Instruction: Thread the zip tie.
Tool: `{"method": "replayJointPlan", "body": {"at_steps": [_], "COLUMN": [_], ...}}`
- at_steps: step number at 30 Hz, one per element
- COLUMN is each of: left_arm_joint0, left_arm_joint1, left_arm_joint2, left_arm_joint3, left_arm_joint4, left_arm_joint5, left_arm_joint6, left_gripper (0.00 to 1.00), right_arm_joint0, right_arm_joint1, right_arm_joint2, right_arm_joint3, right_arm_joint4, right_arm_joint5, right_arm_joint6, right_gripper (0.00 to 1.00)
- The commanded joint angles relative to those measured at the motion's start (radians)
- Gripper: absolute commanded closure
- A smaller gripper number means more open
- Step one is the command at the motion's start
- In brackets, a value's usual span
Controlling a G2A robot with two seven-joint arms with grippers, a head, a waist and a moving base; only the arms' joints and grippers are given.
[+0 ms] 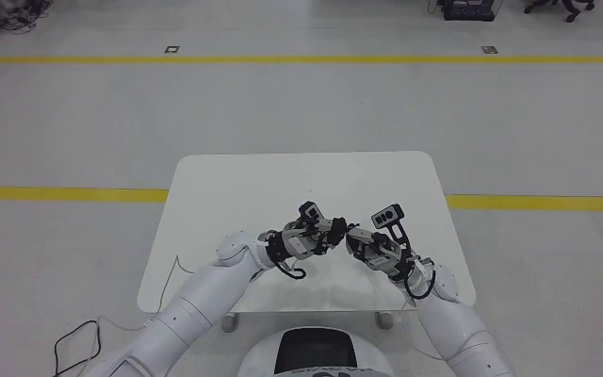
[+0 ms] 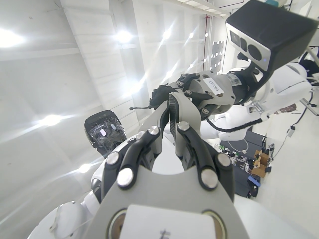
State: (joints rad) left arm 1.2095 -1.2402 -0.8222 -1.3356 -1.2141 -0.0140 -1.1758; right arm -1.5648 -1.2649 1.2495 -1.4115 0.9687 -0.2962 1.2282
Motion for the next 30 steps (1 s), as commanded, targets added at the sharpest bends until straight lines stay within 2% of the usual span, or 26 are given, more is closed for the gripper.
{"method": "replayJointPlan", "body": {"at_steps": [1, 30], "left_arm_joint0": [0.0, 0.0], "left_arm_joint1": [0.0, 0.0], "left_arm_joint2": [0.0, 0.0], "left_arm_joint3": [0.0, 0.0], "left_arm_joint4": [0.0, 0.0], "left_arm_joint5": [0.0, 0.0], "left_arm_joint6": [0.0, 0.0], "left_gripper": [1.0, 1.0], "right_arm_joint0": [0.001, 0.009], "right_arm_joint1": [0.001, 0.003], "right_arm_joint2": [0.0, -0.02], "right_arm_joint3": [-0.001, 0.028], "right_arm_joint4": [-0.005, -0.026], "right_arm_joint5": [0.001, -0.005], "right_arm_joint6": [-0.003, -0.017], "right_gripper": [1.0, 1.0]}}
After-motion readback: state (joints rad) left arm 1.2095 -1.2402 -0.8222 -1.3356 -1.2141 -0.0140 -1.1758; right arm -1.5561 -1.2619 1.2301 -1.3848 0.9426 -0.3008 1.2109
